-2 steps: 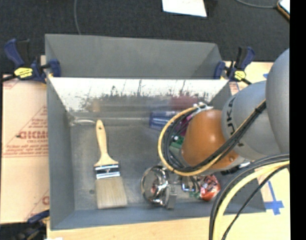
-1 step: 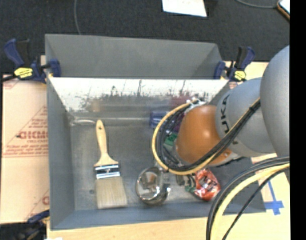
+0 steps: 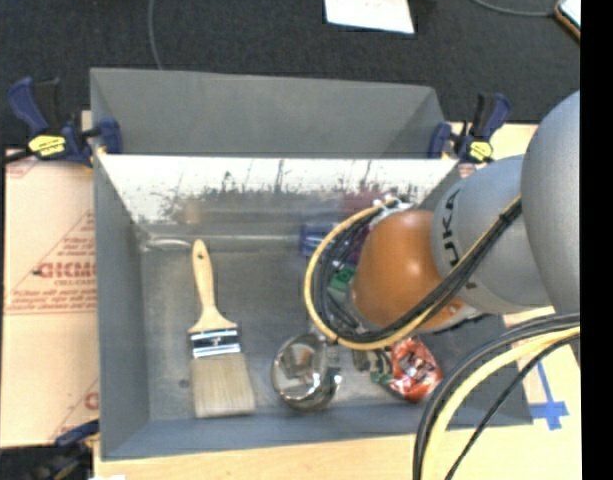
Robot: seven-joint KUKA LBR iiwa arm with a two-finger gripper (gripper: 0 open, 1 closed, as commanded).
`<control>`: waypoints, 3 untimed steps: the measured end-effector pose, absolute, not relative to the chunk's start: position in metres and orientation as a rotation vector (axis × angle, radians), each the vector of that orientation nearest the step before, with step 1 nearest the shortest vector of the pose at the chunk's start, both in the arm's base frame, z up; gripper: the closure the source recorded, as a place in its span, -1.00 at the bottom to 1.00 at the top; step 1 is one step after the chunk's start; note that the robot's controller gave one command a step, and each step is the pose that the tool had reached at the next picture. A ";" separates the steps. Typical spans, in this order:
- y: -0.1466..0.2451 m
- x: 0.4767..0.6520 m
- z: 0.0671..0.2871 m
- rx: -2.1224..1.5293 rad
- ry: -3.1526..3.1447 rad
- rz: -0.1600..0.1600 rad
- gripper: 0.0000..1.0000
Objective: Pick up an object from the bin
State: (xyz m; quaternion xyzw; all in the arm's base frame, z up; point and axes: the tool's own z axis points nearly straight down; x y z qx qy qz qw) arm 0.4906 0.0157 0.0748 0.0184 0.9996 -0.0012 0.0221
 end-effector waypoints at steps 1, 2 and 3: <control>0.016 0.491 0.075 0.056 3.097 -0.004 1.00; 0.016 0.491 0.075 0.056 3.097 -0.004 1.00; 0.018 0.491 0.075 -0.024 3.092 -0.008 1.00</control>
Offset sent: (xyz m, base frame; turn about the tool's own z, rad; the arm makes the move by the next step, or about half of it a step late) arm 0.0000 0.0000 0.0000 0.0000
